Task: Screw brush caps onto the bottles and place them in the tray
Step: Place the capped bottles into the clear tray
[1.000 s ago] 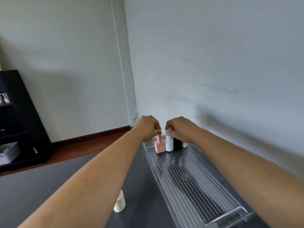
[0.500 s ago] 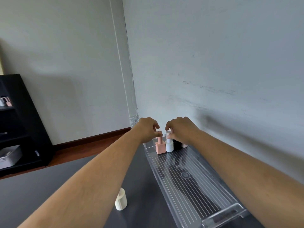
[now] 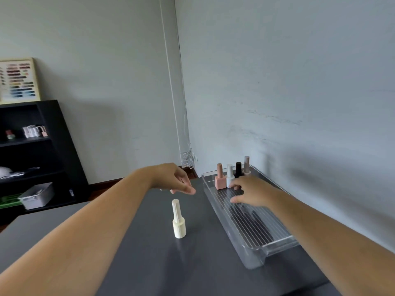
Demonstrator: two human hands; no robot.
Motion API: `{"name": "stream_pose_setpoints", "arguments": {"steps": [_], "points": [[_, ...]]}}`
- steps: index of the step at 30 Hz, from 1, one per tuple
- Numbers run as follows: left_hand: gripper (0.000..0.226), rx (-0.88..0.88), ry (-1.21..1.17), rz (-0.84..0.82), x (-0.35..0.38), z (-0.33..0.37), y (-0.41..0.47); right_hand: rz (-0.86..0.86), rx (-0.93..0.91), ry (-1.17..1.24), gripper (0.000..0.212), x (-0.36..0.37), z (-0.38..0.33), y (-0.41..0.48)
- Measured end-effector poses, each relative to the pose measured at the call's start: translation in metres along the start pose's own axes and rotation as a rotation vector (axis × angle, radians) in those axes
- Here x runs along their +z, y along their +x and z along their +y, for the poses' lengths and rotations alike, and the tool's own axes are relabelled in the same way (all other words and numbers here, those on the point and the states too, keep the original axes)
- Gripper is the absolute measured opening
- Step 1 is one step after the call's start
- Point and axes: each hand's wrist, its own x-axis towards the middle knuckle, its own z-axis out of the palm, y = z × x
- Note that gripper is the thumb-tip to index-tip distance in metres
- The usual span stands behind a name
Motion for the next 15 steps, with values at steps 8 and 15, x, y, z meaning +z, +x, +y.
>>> {"name": "stream_pose_setpoints", "arguments": {"steps": [8,15], "points": [[0.013,-0.018,0.031,-0.028,0.022,-0.006,-0.019,-0.173,0.15,-0.028,0.068,0.017,0.004,-0.017],[0.004,0.081,0.015,0.087,0.001,0.009,-0.013,-0.186,0.159,-0.01,0.069,0.018,0.006,-0.015]]}}
